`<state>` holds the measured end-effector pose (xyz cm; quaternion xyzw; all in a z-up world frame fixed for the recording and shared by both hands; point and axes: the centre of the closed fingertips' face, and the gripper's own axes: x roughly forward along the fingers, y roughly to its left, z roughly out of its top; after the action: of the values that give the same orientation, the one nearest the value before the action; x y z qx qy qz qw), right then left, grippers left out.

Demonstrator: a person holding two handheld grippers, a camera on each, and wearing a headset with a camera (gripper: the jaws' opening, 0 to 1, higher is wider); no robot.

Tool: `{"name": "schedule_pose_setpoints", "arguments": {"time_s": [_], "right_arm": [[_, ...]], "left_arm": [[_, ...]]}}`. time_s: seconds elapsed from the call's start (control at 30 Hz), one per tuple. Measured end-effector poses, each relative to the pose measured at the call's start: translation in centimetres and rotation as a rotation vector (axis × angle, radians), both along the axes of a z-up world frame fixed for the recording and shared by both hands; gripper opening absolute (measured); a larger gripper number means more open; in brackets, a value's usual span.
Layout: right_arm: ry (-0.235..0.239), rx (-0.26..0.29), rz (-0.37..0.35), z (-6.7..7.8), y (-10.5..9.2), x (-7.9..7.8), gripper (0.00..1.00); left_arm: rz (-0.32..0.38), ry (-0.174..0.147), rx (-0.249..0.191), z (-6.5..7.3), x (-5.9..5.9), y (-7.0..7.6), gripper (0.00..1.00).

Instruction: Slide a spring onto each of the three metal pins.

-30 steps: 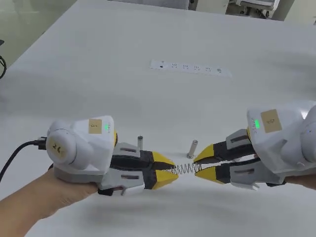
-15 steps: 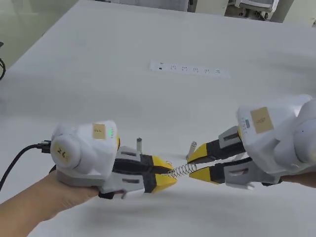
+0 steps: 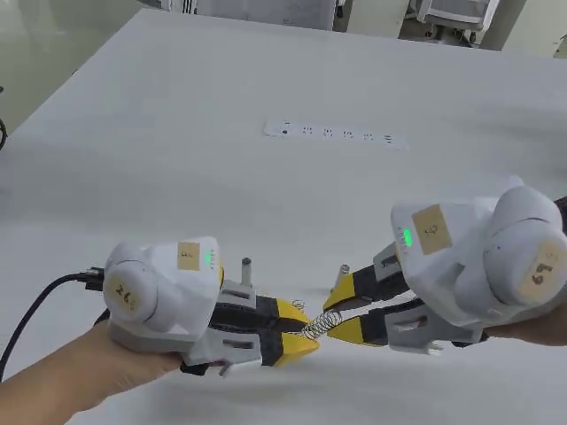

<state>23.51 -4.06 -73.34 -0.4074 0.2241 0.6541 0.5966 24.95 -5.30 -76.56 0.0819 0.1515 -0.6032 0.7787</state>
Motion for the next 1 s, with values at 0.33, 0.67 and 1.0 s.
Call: {"name": "schedule_pose_setpoints", "arguments": {"time_s": [0.33, 0.67, 1.0], "right_arm": [[0.033, -0.067, 0.014, -0.3, 0.3, -0.3, 0.07], [0.054, -0.105, 0.000, -0.8, 0.0, -0.5, 0.07], [0.100, -0.153, -0.034, -1.0, -0.4, -0.7, 0.06]], "left_arm": [[-0.018, 0.003, 0.011, -0.4, -0.3, -0.5, 0.00], [-0.025, -0.010, 0.016, -0.7, -0.5, -0.8, 0.00], [-0.037, 0.005, 0.006, -1.0, -0.8, -1.4, 0.00]]}}
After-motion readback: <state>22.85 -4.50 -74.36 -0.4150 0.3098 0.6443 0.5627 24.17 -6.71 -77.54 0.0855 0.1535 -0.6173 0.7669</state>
